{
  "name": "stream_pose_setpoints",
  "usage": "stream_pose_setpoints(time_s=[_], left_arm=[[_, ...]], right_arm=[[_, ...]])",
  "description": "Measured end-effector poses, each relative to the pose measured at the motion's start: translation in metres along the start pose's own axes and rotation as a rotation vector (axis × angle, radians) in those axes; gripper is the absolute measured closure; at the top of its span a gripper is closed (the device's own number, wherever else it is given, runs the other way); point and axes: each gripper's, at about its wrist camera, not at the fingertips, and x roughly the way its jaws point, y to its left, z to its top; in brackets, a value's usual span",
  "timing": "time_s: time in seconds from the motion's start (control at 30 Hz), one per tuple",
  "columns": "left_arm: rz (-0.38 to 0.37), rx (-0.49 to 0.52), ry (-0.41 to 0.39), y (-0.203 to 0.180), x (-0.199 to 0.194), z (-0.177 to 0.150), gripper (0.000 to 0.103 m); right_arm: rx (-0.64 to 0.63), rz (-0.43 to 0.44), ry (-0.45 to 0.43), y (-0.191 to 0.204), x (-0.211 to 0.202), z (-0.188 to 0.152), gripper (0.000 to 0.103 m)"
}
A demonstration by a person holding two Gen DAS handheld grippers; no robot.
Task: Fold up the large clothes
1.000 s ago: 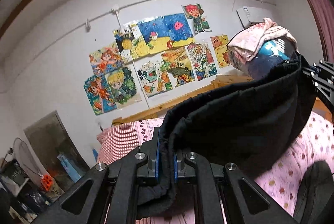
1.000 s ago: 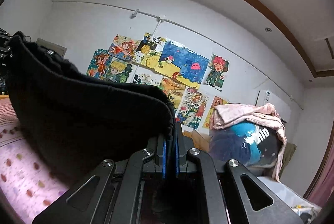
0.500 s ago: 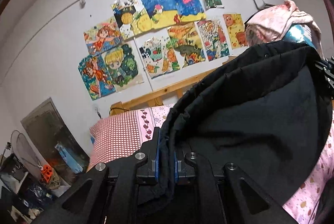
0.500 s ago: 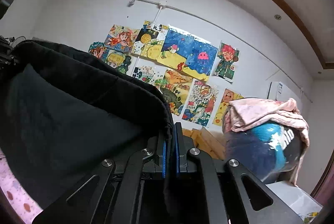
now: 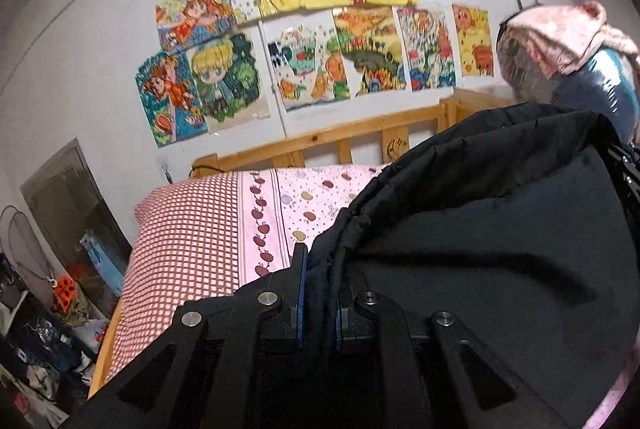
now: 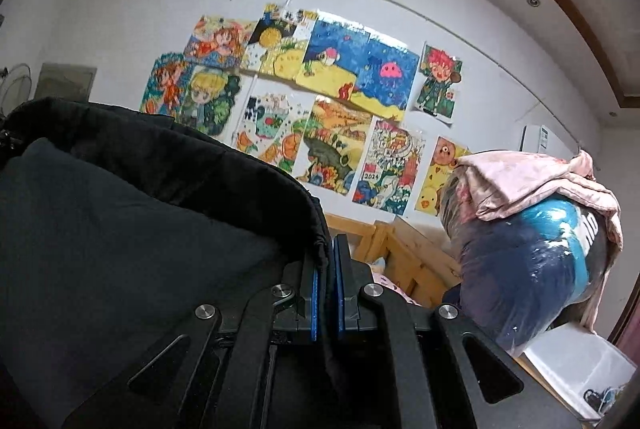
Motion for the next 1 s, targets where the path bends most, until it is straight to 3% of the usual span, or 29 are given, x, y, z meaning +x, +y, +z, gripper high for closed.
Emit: stream_pose_setpoints(time_s=[0.17,0.33,0.43,0.5,0.53,0.57,0.6,0.73,0.83,1.0], left_arm=[[0.006,0.022,0.073,-0.008,0.041,0.000,0.093],[-0.023,-0.004,0.140,-0.004,0.053,-0.006,0.085],[-0.027,-0.050,0.142,0.005,0.045,-0.008,0.067],[0.000,-0.082,0.109,0.012,0.033,-0.008,0.012],[0.013,-0.099,0.082,0.015,0.026,-0.008,0.004],[0.011,-0.120,0.036,0.019,0.012,-0.009,0.003],[-0.003,-0.125,0.019,0.022,0.006,-0.009,0.003],[-0.058,-0.107,-0.016,0.023,-0.022,-0.016,0.003],[-0.128,-0.058,-0.025,0.010,-0.039,-0.031,0.003],[-0.252,0.026,0.017,-0.013,-0.039,-0.057,0.003]], right_arm=[[-0.020,0.007,0.103,0.012,0.045,-0.005,0.097],[-0.017,0.028,0.179,0.019,0.073,-0.010,0.097],[-0.020,0.067,0.221,0.026,0.079,-0.015,0.091],[-0.029,0.097,0.225,0.029,0.070,-0.015,0.078],[-0.034,0.106,0.221,0.030,0.064,-0.014,0.056],[-0.038,0.114,0.202,0.030,0.055,-0.012,0.035],[-0.043,0.119,0.183,0.030,0.045,-0.010,0.031],[-0.081,0.181,0.156,0.029,0.008,0.002,0.030],[-0.078,0.226,0.159,0.024,-0.013,0.005,0.021],[-0.021,0.395,0.229,0.015,-0.032,-0.012,0.019]])
